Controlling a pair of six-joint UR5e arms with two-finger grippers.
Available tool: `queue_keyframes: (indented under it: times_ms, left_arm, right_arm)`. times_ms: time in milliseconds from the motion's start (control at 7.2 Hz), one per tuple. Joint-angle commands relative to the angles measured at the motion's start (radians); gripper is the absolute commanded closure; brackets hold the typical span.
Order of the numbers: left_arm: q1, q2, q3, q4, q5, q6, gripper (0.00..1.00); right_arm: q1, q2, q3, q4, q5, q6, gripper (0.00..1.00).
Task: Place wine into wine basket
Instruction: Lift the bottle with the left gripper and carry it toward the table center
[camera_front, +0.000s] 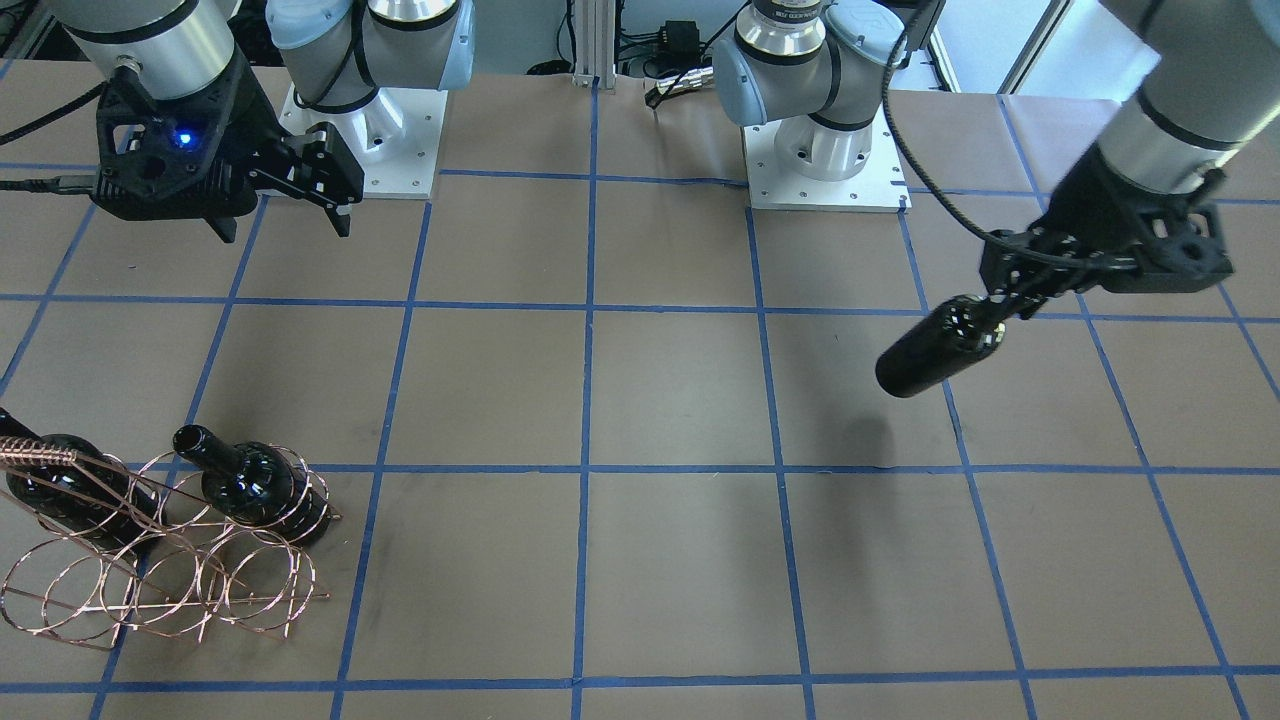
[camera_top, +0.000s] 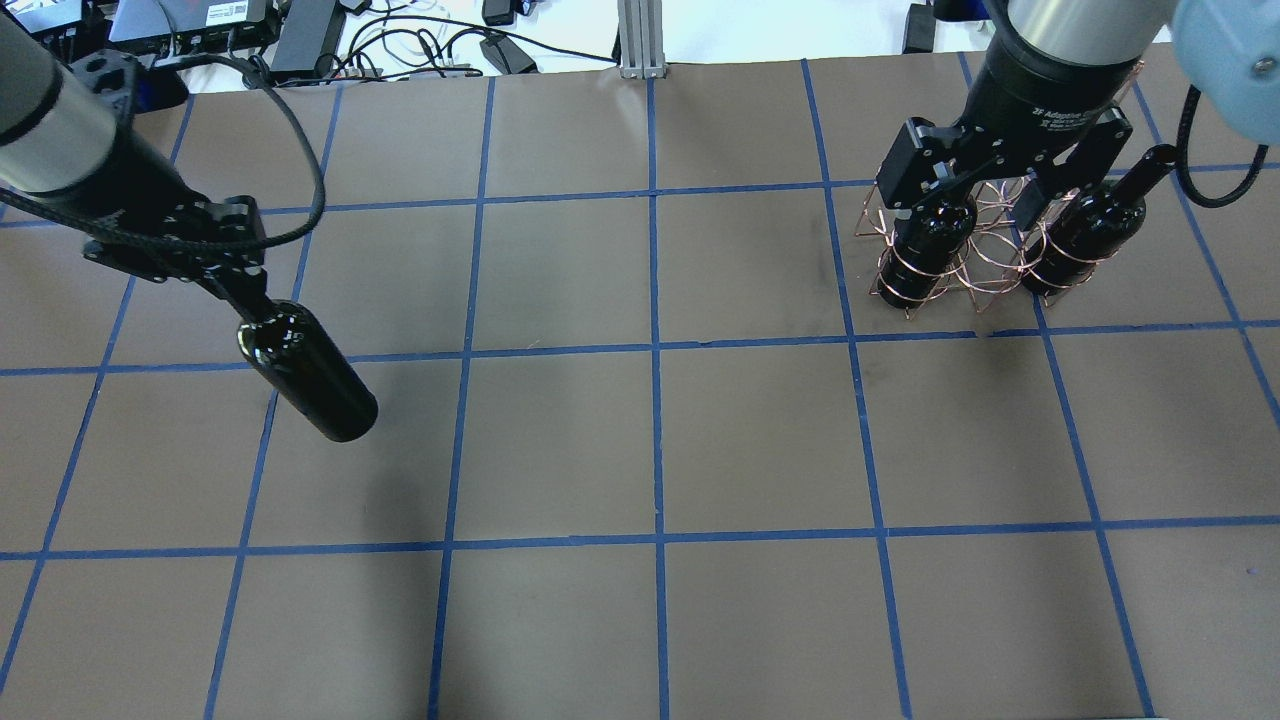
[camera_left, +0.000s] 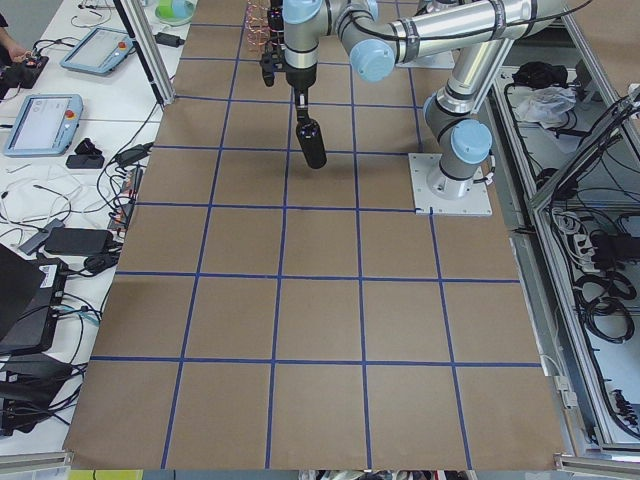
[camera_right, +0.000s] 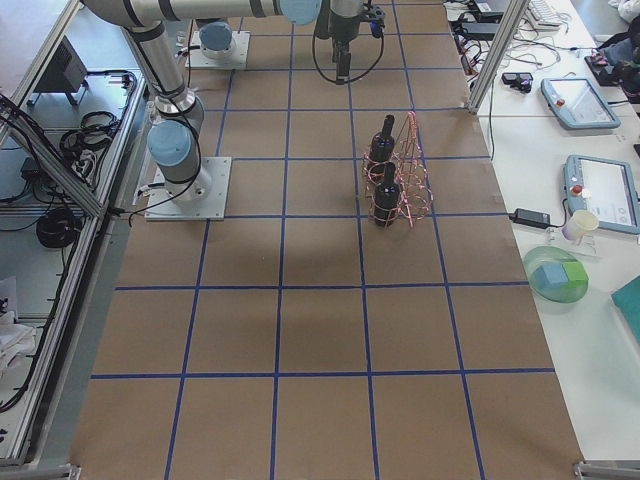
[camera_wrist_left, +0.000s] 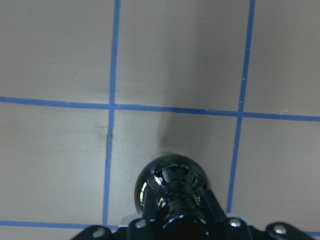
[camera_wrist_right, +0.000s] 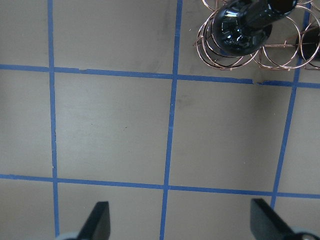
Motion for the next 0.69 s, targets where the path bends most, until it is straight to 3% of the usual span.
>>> queue_keyframes:
  times_ms: [0,556]
  left_arm:
    - [-0.223,0.029,-0.056,0.008,0.042,-0.288,1.0]
    - [-0.357,0.02,-0.076,0.03,0.091,-0.565,1.0]
  right_arm:
    - [0.0,0.0,0.0,-0.001,-0.002,0.001,0.0]
    - [0.0,0.0,0.0,-0.001,0.0,0.001,0.0]
